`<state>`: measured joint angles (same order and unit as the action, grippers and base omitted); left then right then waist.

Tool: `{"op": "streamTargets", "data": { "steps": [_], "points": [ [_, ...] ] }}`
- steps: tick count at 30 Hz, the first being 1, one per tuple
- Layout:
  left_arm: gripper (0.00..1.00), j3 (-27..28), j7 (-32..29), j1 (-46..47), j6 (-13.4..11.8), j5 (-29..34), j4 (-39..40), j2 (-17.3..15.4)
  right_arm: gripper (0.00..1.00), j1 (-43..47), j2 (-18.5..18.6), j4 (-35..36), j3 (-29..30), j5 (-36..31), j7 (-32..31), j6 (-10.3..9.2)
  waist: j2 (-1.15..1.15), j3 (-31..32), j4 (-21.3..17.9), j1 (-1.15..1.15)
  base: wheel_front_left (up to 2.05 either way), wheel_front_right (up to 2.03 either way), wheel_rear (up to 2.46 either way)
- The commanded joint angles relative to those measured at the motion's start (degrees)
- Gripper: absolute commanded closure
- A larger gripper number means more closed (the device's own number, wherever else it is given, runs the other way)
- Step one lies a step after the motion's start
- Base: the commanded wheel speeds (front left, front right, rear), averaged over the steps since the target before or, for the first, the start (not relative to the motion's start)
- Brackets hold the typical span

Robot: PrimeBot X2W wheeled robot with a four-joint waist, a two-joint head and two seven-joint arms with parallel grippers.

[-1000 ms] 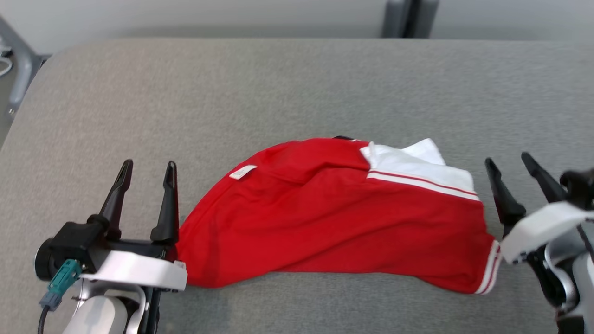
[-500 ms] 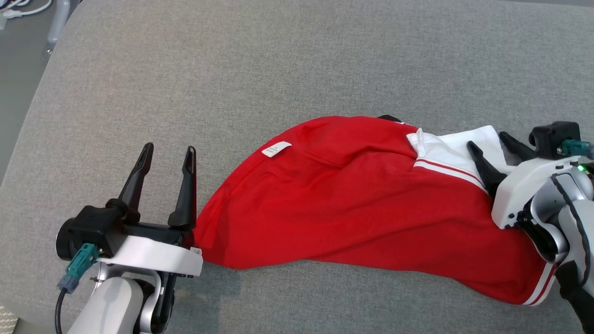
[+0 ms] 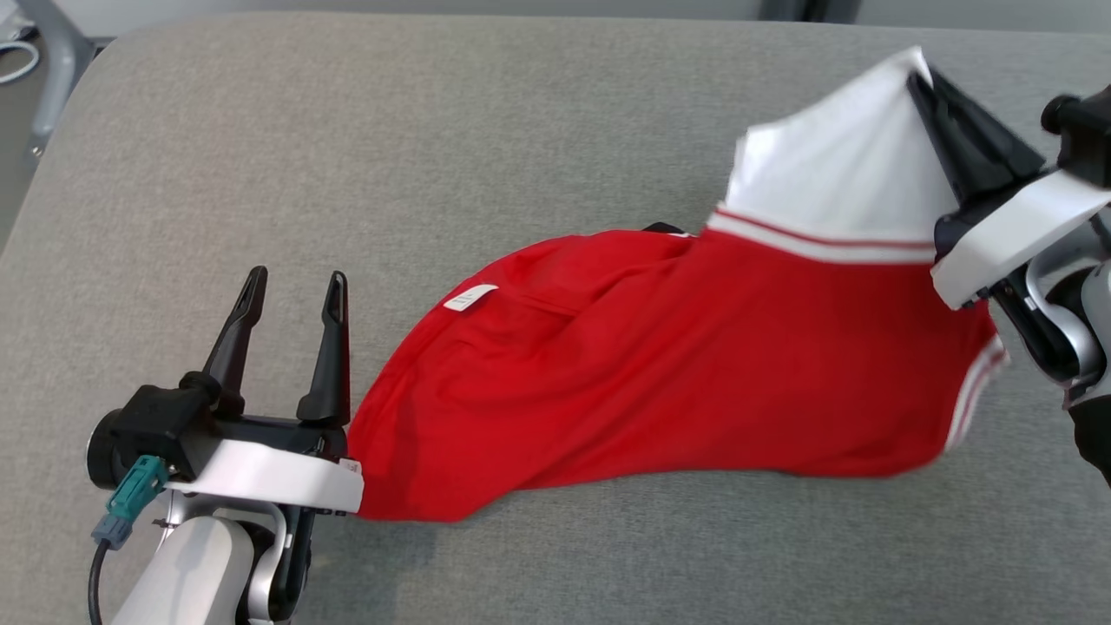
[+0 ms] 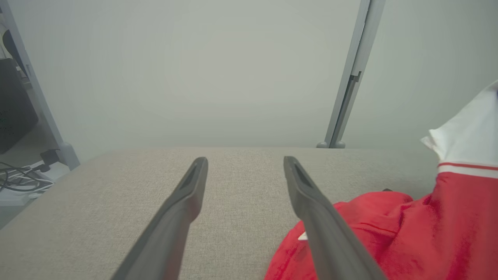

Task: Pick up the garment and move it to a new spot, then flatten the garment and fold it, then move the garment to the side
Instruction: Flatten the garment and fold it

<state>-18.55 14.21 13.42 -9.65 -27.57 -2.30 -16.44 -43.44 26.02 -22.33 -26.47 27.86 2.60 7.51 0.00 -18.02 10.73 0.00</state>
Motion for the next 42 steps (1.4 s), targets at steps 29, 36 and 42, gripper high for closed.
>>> {"op": "streamTargets", "data": {
  "steps": [29, 36, 42],
  "points": [
    [0.00, 0.5, -2.3, -6.9, -3.0, -1.7, 2.6, -2.3, 1.00, 42.5, -8.3, 14.2, 14.6, -4.0, 4.1, -0.04, 0.00, 7.2, -7.7, 0.00, 0.00, 0.00, 0.00],
    [0.00, 0.5, -2.8, -7.8, -3.7, -1.9, 3.1, -2.7, 0.00, 39.3, -10.3, 7.4, 13.4, -2.1, 7.1, -0.04, 0.00, 7.9, -8.2, 0.00, 0.00, 0.00, 0.00],
    [0.00, 0.9, -2.9, -8.9, -4.4, -2.2, 3.4, -3.2, 0.00, 41.0, -11.8, 9.4, 15.9, -3.7, 8.1, -0.04, 0.00, 8.9, -9.0, 0.00, 0.00, 0.00, 0.00]
  ]
}}
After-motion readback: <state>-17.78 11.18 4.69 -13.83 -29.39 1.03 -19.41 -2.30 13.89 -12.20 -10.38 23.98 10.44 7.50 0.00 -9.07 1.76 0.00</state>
